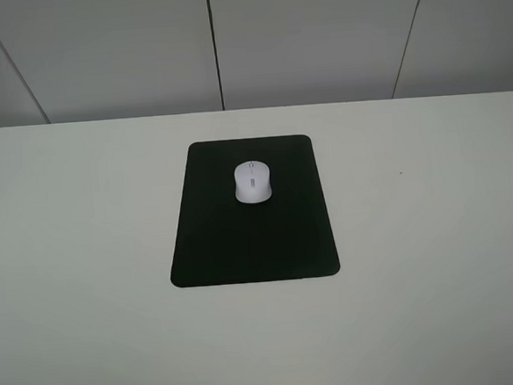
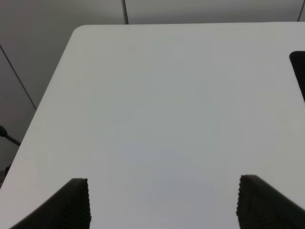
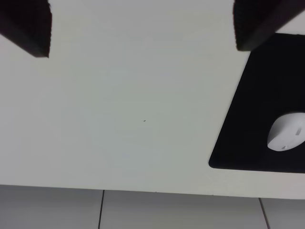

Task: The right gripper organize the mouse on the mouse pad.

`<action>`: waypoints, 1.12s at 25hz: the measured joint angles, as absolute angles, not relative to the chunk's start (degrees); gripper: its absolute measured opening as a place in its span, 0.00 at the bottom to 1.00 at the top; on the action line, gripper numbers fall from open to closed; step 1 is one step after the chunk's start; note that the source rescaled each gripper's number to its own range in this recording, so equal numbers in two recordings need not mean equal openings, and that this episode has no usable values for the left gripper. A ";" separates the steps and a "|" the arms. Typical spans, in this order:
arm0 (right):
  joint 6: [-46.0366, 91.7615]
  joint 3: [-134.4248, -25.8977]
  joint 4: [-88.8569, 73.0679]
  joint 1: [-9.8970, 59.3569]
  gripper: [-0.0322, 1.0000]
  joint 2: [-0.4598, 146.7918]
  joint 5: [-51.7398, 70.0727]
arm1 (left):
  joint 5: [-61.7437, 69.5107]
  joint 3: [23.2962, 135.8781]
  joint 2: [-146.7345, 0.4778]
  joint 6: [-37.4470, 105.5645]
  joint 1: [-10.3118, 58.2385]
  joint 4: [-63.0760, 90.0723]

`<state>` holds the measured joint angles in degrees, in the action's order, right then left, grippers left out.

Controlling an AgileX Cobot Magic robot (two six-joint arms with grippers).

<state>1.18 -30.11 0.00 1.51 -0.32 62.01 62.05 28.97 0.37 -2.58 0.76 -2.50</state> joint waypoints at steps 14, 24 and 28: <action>1.19 -30.01 -0.46 1.51 0.71 -0.32 62.06 | 62.05 28.97 0.37 -2.58 0.76 -2.50; 1.19 -30.01 -0.46 1.51 0.71 -0.32 62.06 | 62.05 28.97 0.37 -2.58 0.76 -2.50; 1.19 -30.01 -0.46 1.51 0.71 -0.32 62.06 | 62.05 28.97 0.37 -2.58 0.76 -2.50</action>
